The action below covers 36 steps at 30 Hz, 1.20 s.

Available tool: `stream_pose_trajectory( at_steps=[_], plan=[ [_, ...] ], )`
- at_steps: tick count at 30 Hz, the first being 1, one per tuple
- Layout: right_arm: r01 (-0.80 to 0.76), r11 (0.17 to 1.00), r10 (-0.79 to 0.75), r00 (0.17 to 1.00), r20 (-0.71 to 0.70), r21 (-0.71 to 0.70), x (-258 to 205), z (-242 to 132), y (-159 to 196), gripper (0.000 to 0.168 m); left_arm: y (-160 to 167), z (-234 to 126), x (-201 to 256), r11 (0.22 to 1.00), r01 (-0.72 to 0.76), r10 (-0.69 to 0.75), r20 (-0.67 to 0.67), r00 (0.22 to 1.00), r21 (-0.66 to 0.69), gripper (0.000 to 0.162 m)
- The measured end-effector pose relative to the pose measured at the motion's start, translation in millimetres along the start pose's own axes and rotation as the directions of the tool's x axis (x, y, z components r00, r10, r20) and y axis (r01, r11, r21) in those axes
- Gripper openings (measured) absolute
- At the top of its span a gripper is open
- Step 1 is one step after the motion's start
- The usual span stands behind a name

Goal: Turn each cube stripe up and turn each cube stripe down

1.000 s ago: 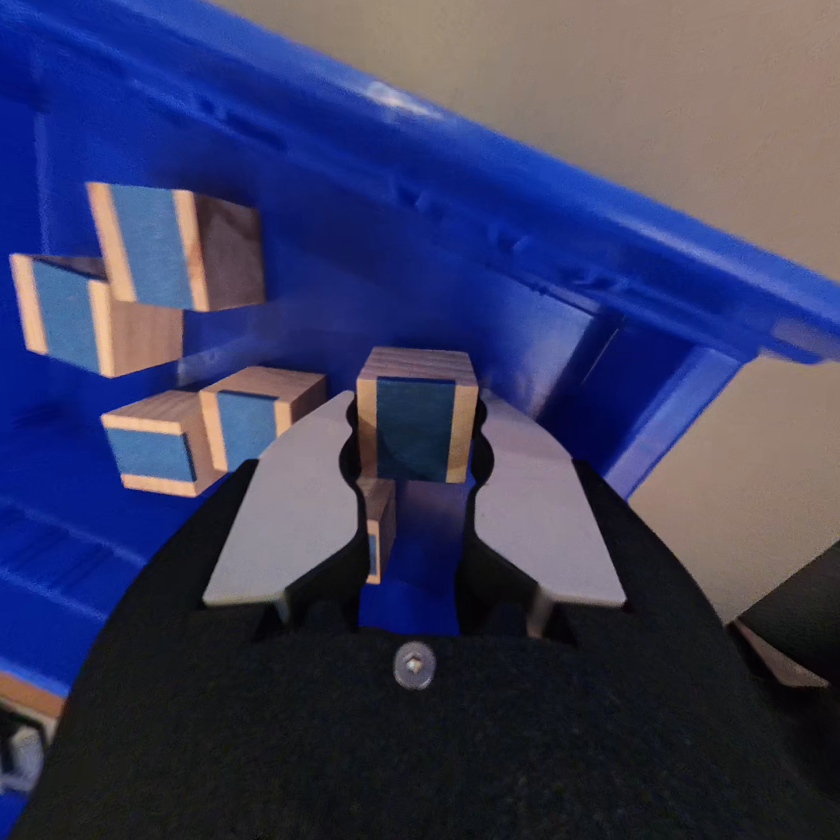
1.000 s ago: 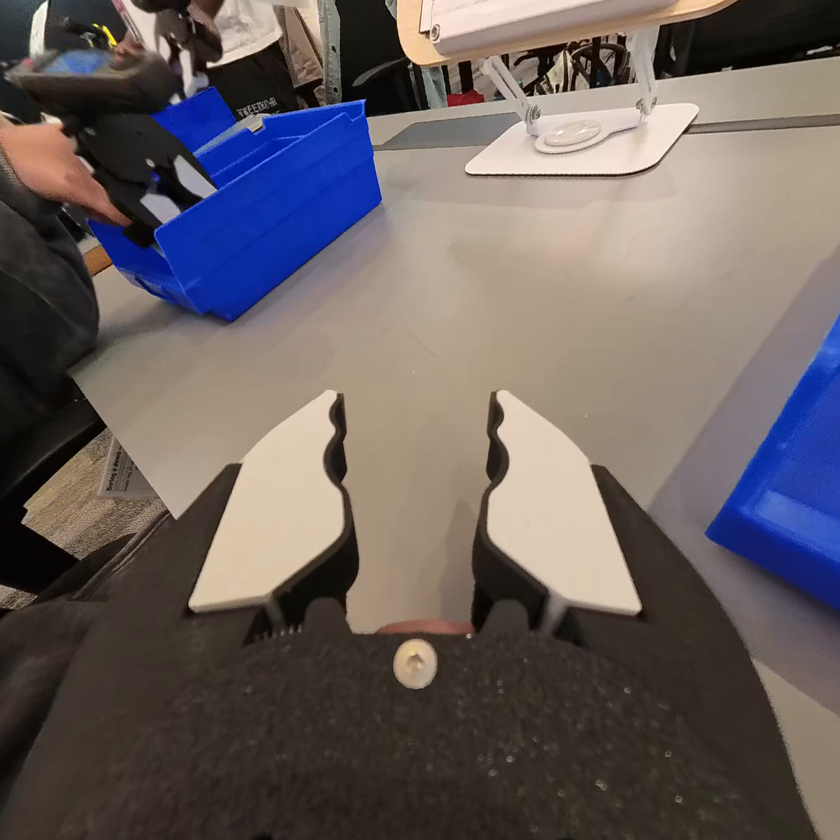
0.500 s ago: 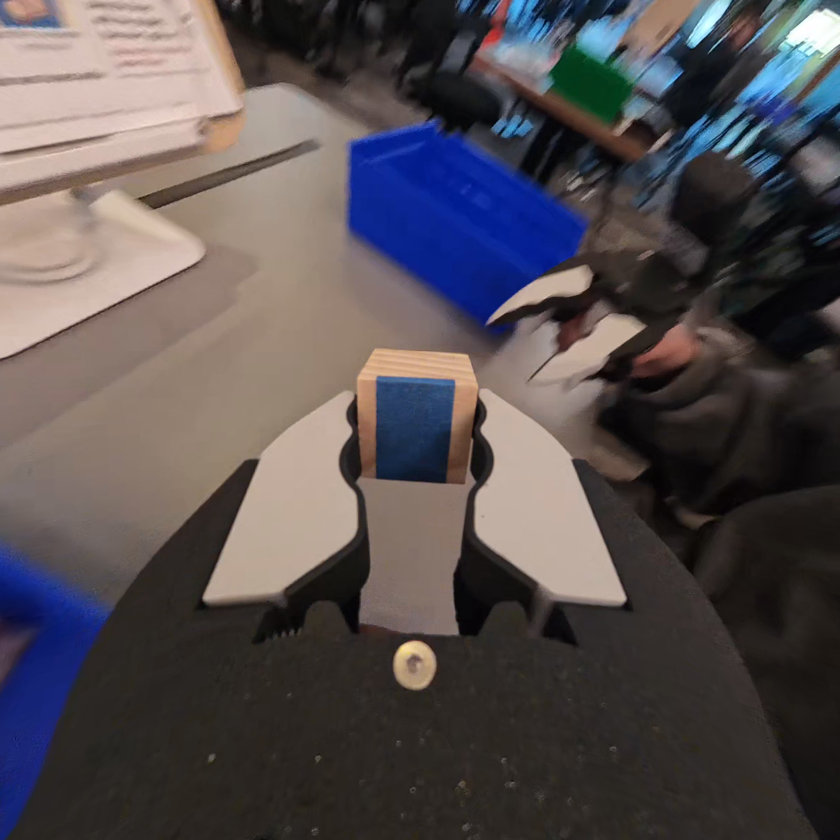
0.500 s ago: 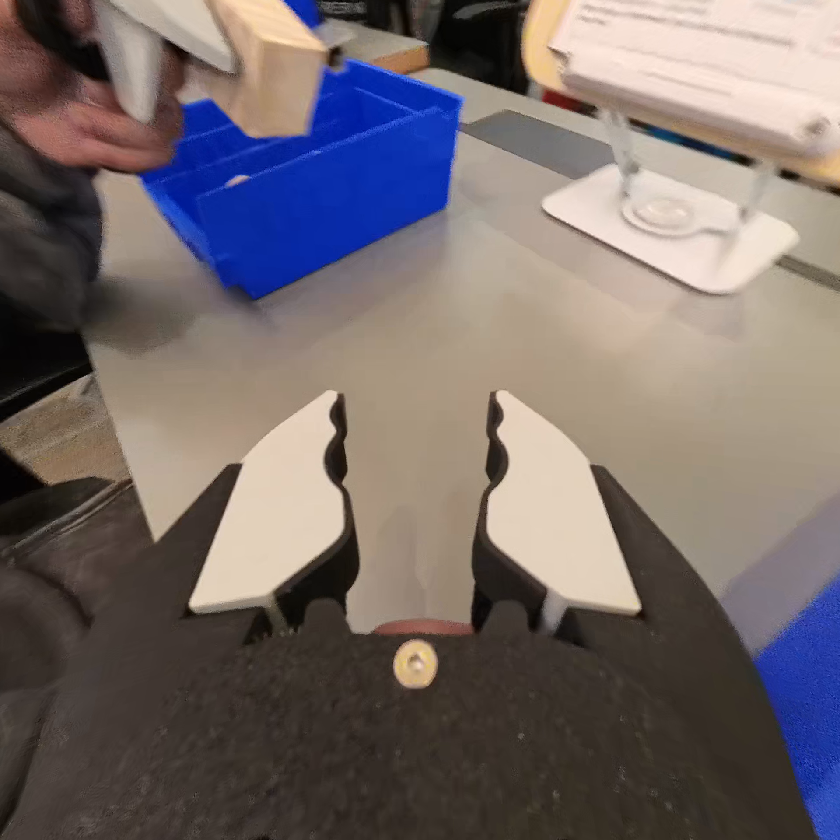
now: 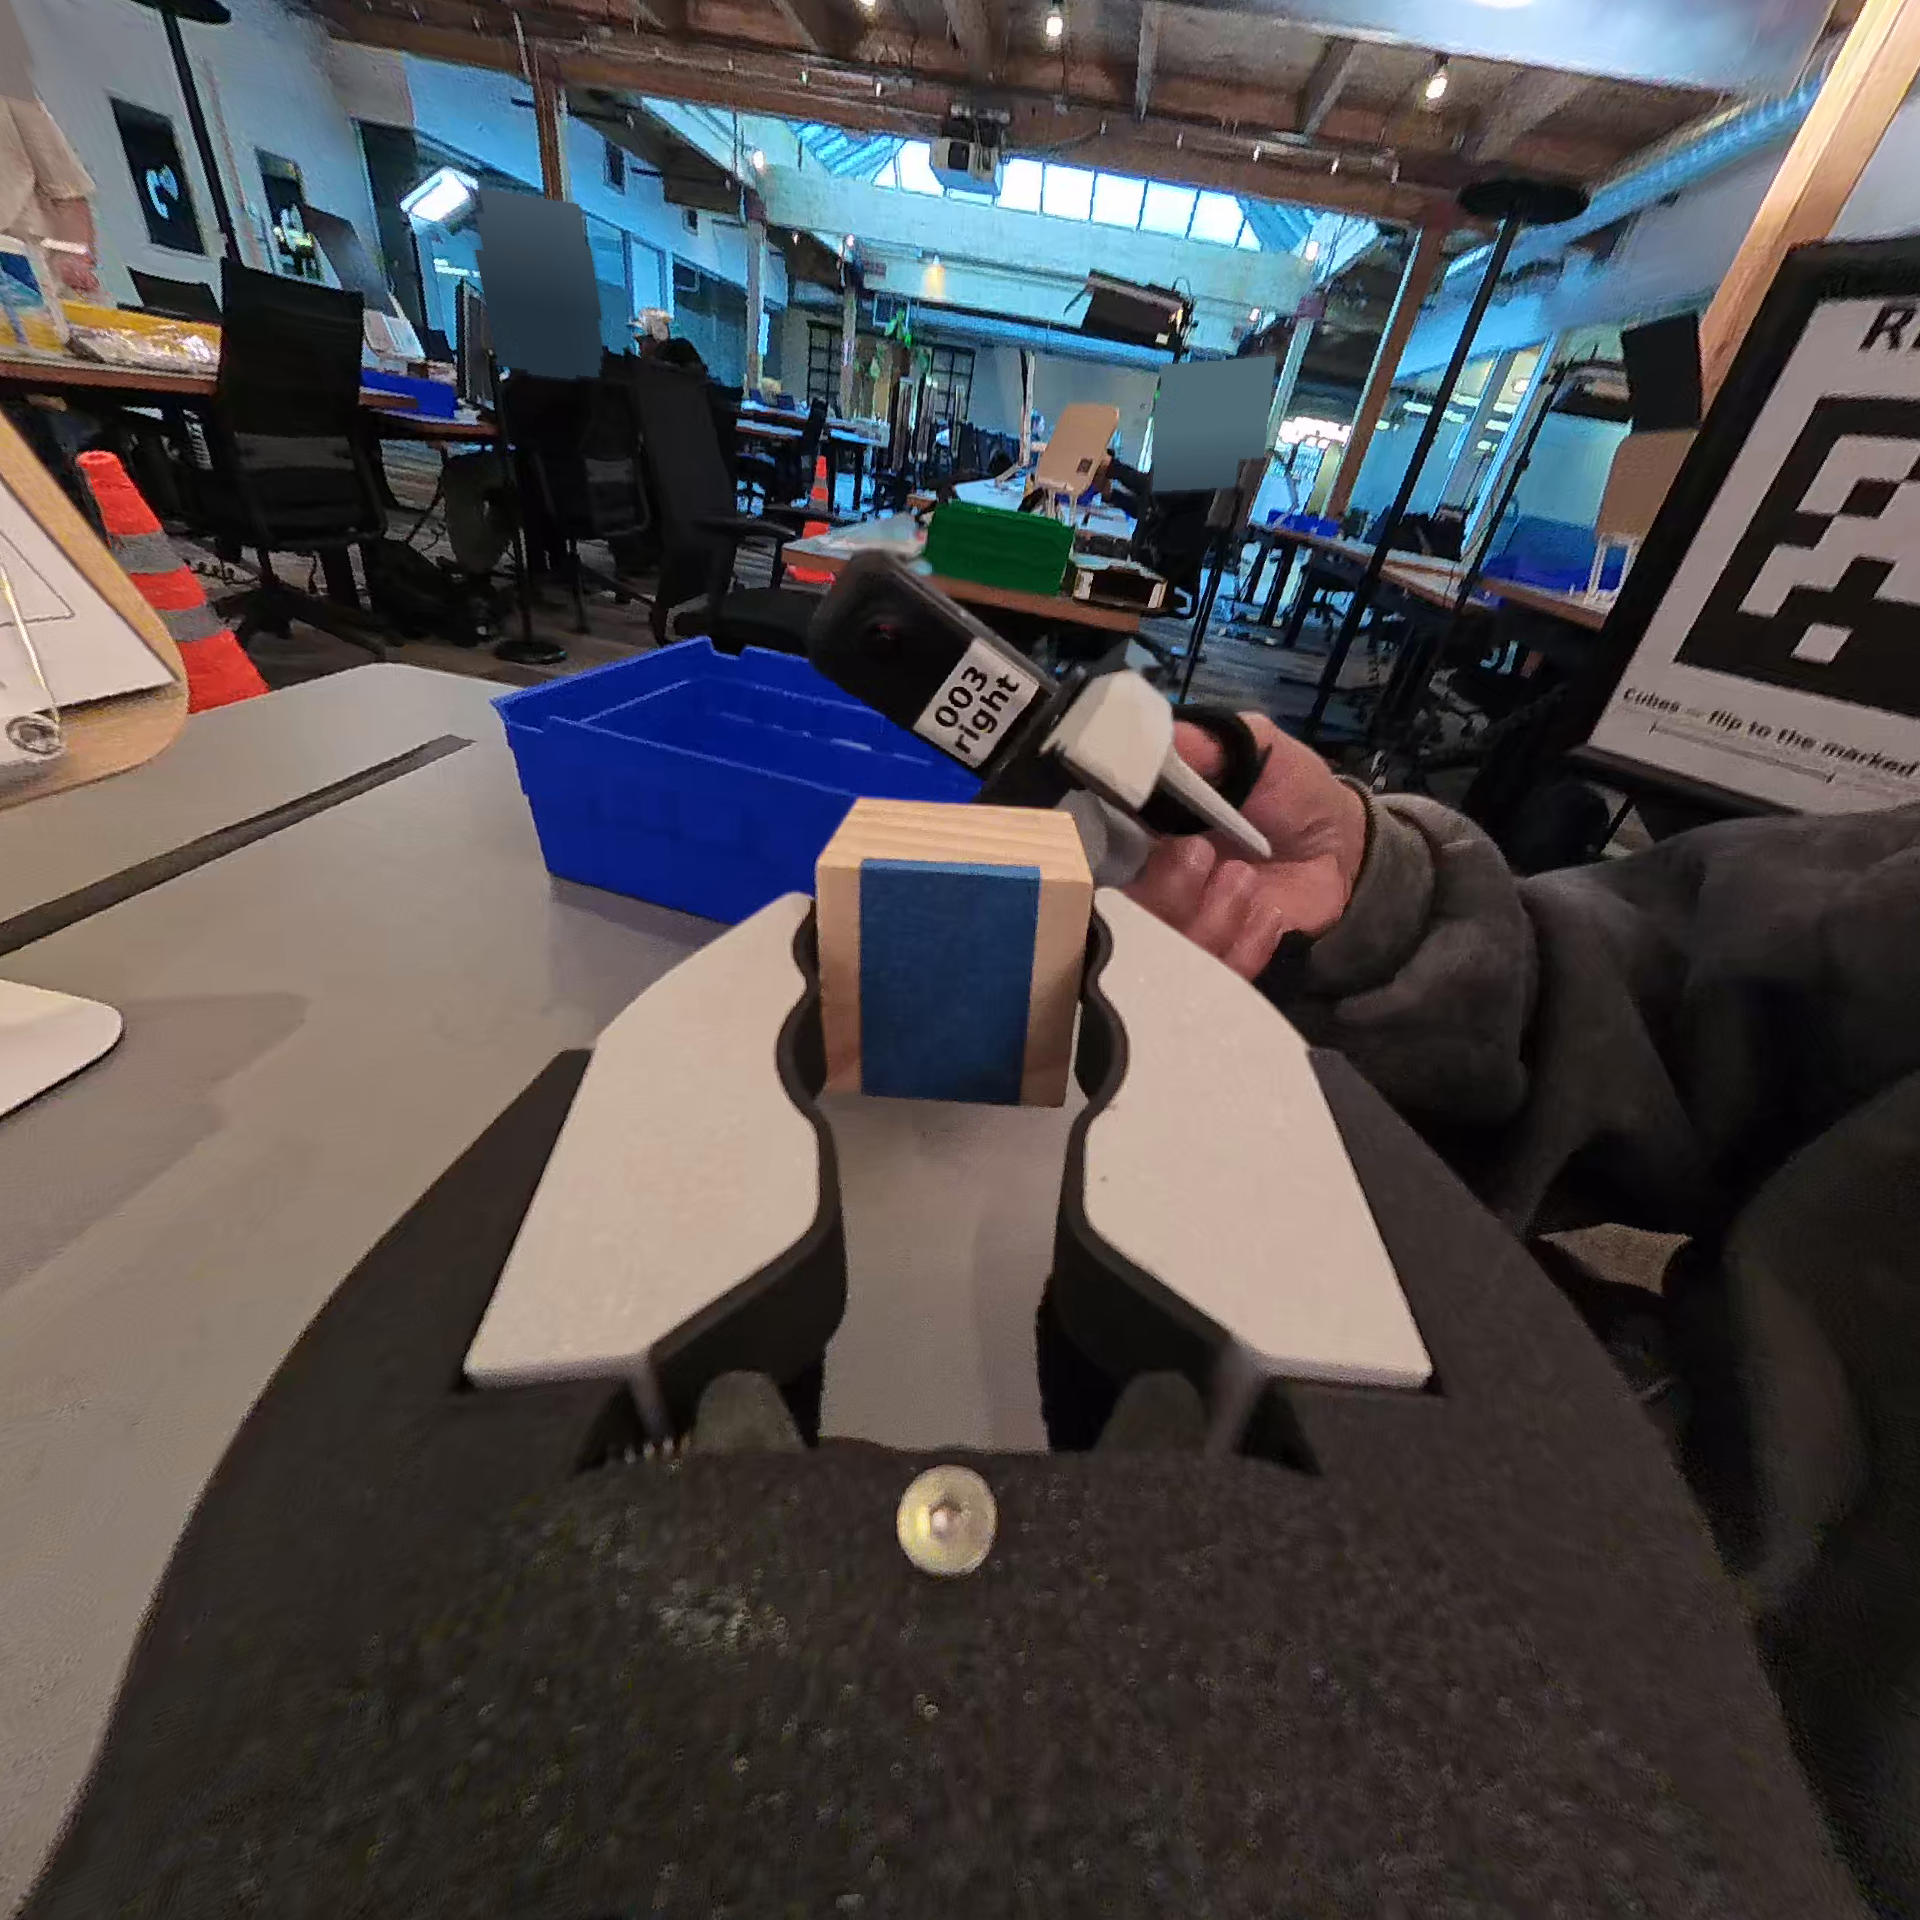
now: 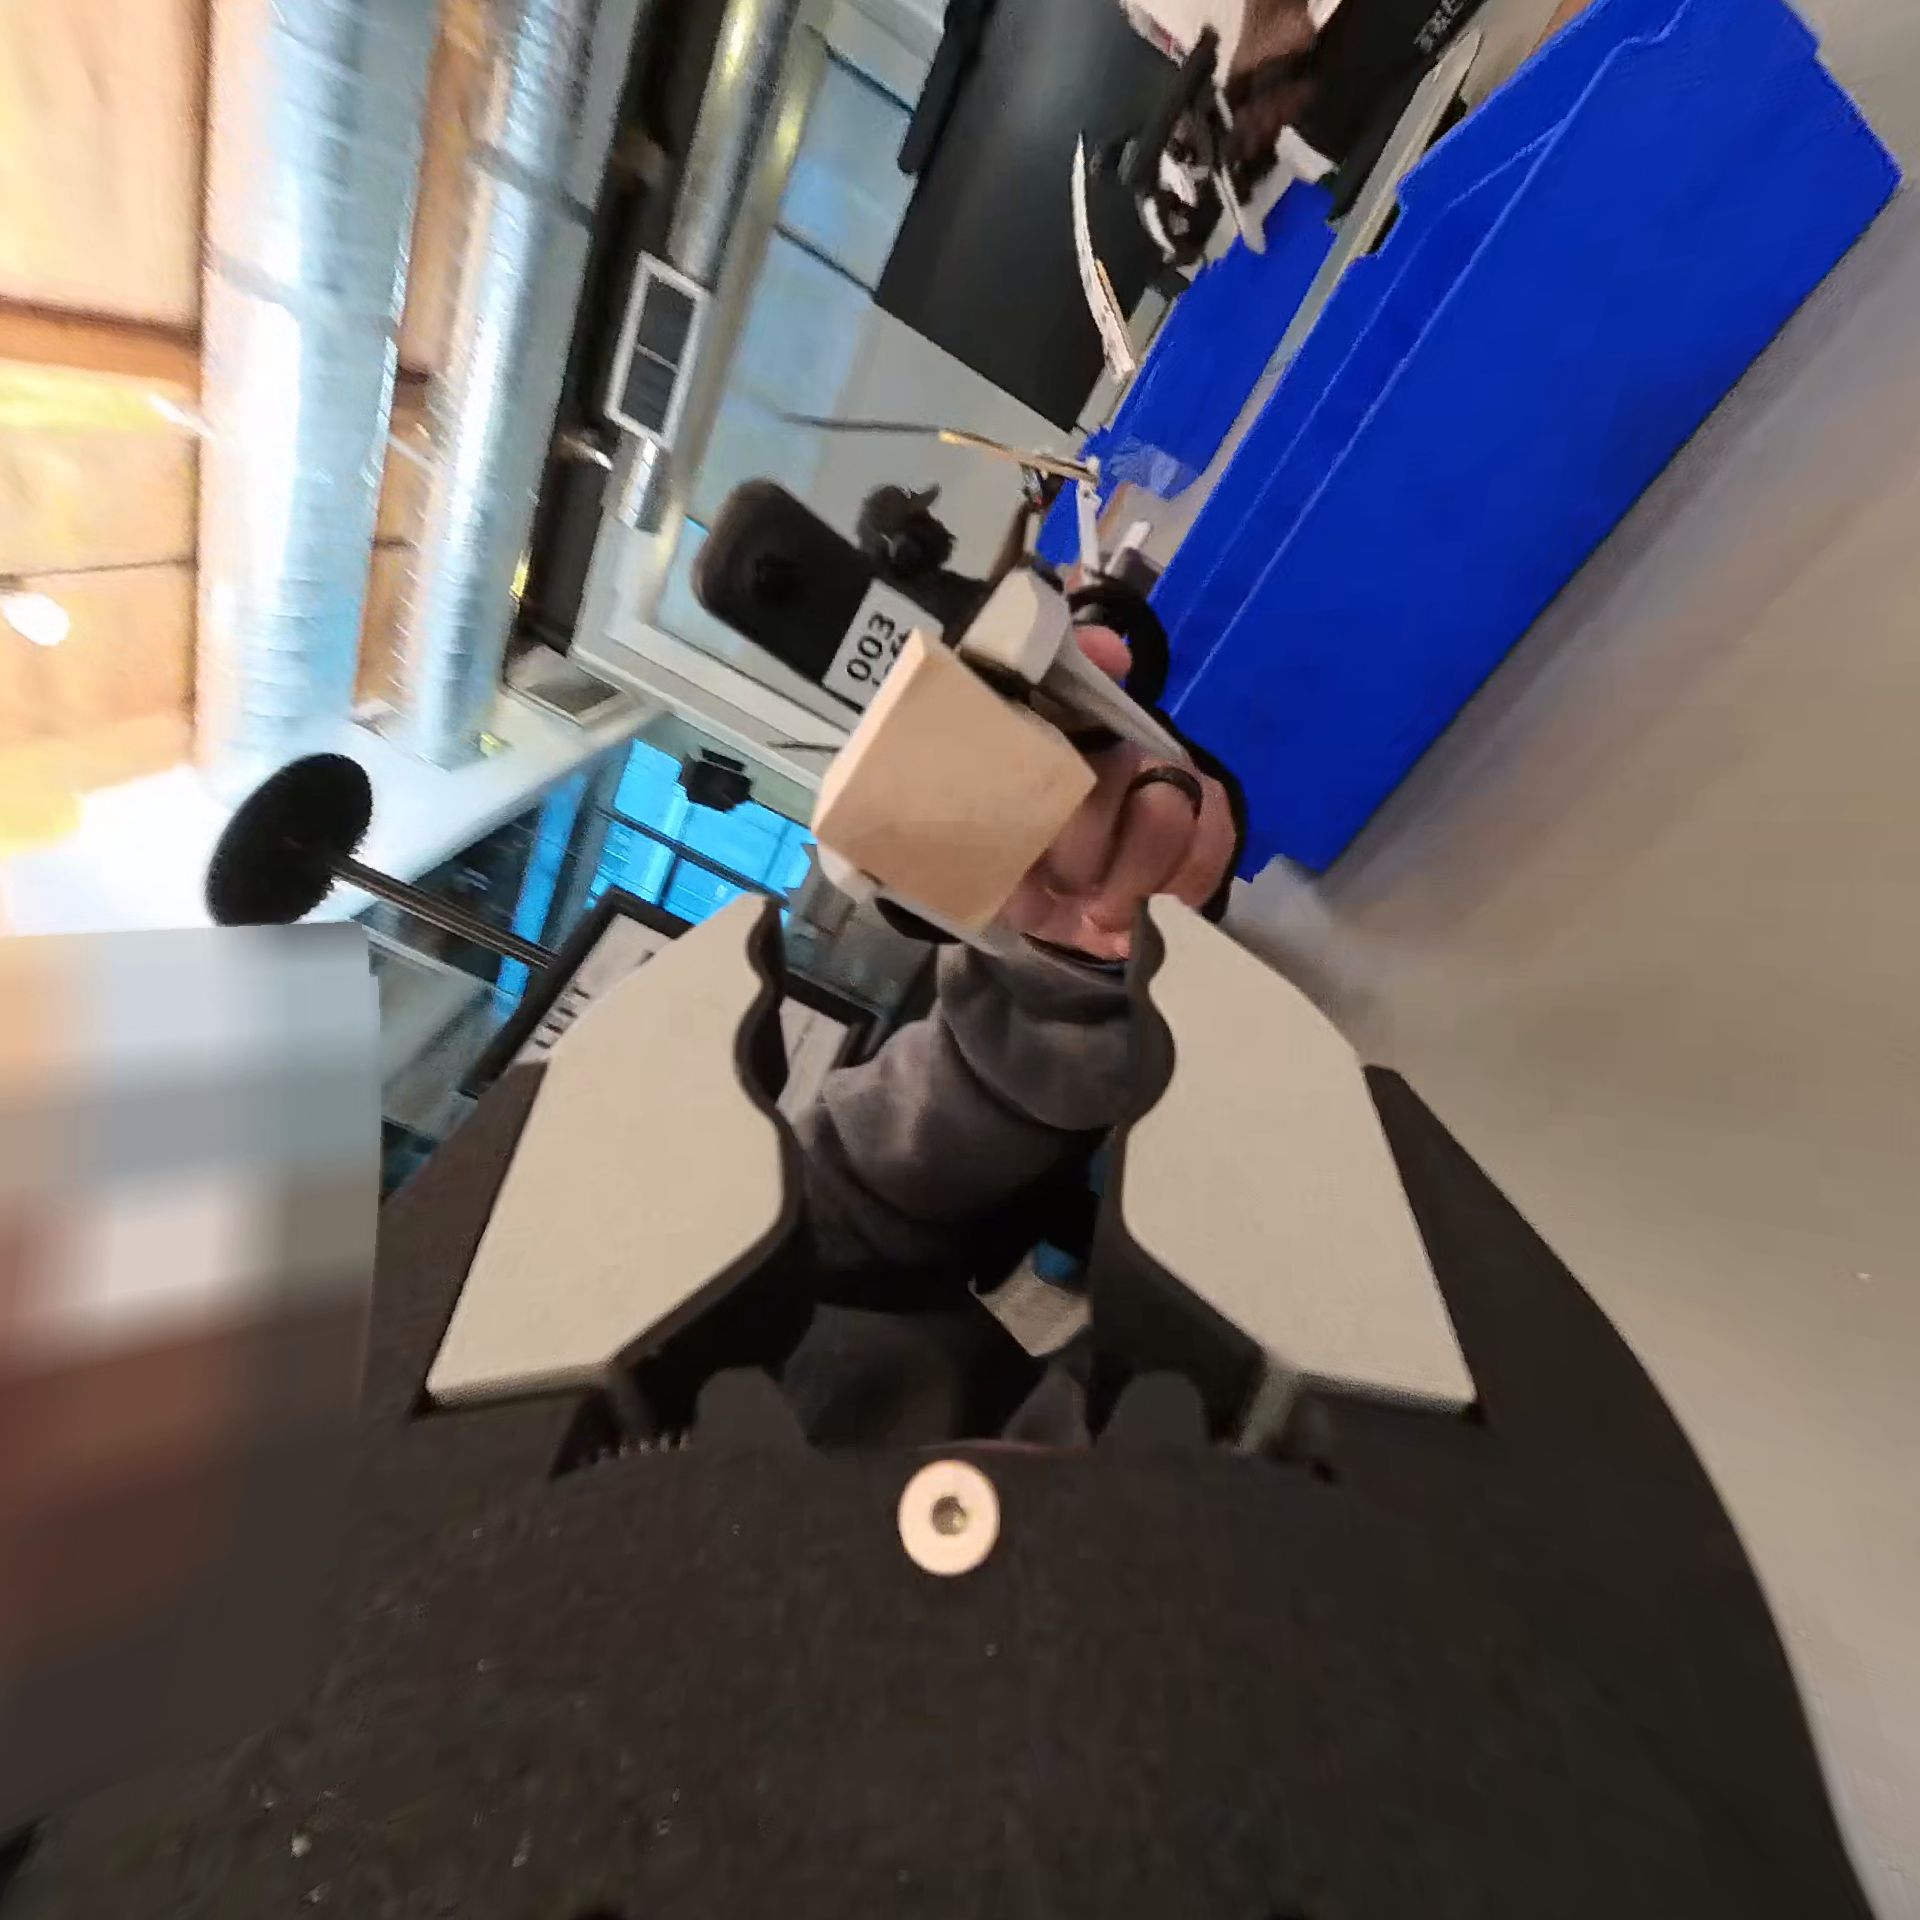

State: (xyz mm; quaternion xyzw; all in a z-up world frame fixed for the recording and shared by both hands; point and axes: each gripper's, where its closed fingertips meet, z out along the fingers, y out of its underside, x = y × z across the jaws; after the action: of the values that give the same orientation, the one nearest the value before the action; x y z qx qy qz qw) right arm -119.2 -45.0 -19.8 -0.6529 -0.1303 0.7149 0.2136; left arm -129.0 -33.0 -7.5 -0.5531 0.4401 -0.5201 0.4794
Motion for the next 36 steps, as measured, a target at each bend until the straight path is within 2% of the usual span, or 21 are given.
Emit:
stream_pose_trajectory(
  at_steps=[3,5,9,12,16,19,21,24,28,29,31,32,34,36],
  plan=[
    [-0.020,1.000,0.020,1.000,0.001,0.017,4,-2,-1,0.061,5,2,0,1.000,-0.011,0.012,0.012,1.000,-0.026,0.045],
    [0.031,0.999,-0.030,0.998,-0.048,0.020,7,-5,-2,0.060,8,3,0,0.999,-0.013,0.014,0.016,1.000,-0.050,0.045],
    [0.218,0.976,-0.217,0.968,-0.124,-0.009,3,-9,-4,0.058,13,3,-5,0.990,0.076,-0.072,0.032,0.997,-0.116,0.044],
    [0.369,0.929,-0.371,0.918,-0.144,-0.042,-2,-7,-3,0.058,7,3,-1,0.983,0.165,-0.167,-0.010,0.986,-0.084,0.044],
    [0.504,0.864,-0.499,0.854,-0.146,0.002,-1,0,-6,0.057,0,5,6,0.965,0.261,-0.262,-0.086,0.961,-0.025,0.044],
    [0.530,0.847,-0.530,0.840,-0.119,-0.038,7,12,7,0.059,-5,8,9,0.949,0.315,-0.311,-0.124,0.942,0.016,0.044],
    [0.543,0.840,-0.541,0.835,-0.102,-0.004,6,18,7,0.058,-2,11,13,0.944,0.329,-0.323,-0.145,0.935,0.015,0.044],
    [0.554,0.832,-0.550,0.830,-0.094,0.032,3,22,7,0.046,3,16,13,0.947,0.321,-0.316,-0.130,0.940,0.016,0.044],
    [0.583,0.812,-0.577,0.808,-0.118,0.022,3,18,6,0.045,3,17,14,0.942,0.335,-0.330,-0.123,0.936,0.023,0.045],
    [0.576,0.817,-0.570,0.812,-0.124,0.018,4,16,5,0.045,-1,14,13,0.942,0.333,-0.328,-0.114,0.938,0.031,0.055],
    [0.570,0.821,-0.562,0.815,-0.141,0.017,4,9,0,0.045,-10,-1,10,0.943,0.330,-0.327,-0.056,0.943,0.050,0.076],
    [0.570,0.822,-0.562,0.815,-0.143,0.015,3,5,-1,0.045,-8,-11,5,0.950,0.310,-0.311,0.016,0.950,0.042,0.078],
    [0.574,0.819,-0.565,0.809,-0.166,0.013,2,-4,-6,0.045,19,-32,-13,0.971,0.237,-0.217,0.275,0.937,-0.042,0.077],
    [0.571,0.821,-0.562,0.807,-0.181,-0.002,4,-11,-9,0.045,54,-58,-23,0.980,0.154,-0.068,0.514,0.855,-0.126,0.075]
  ],
)
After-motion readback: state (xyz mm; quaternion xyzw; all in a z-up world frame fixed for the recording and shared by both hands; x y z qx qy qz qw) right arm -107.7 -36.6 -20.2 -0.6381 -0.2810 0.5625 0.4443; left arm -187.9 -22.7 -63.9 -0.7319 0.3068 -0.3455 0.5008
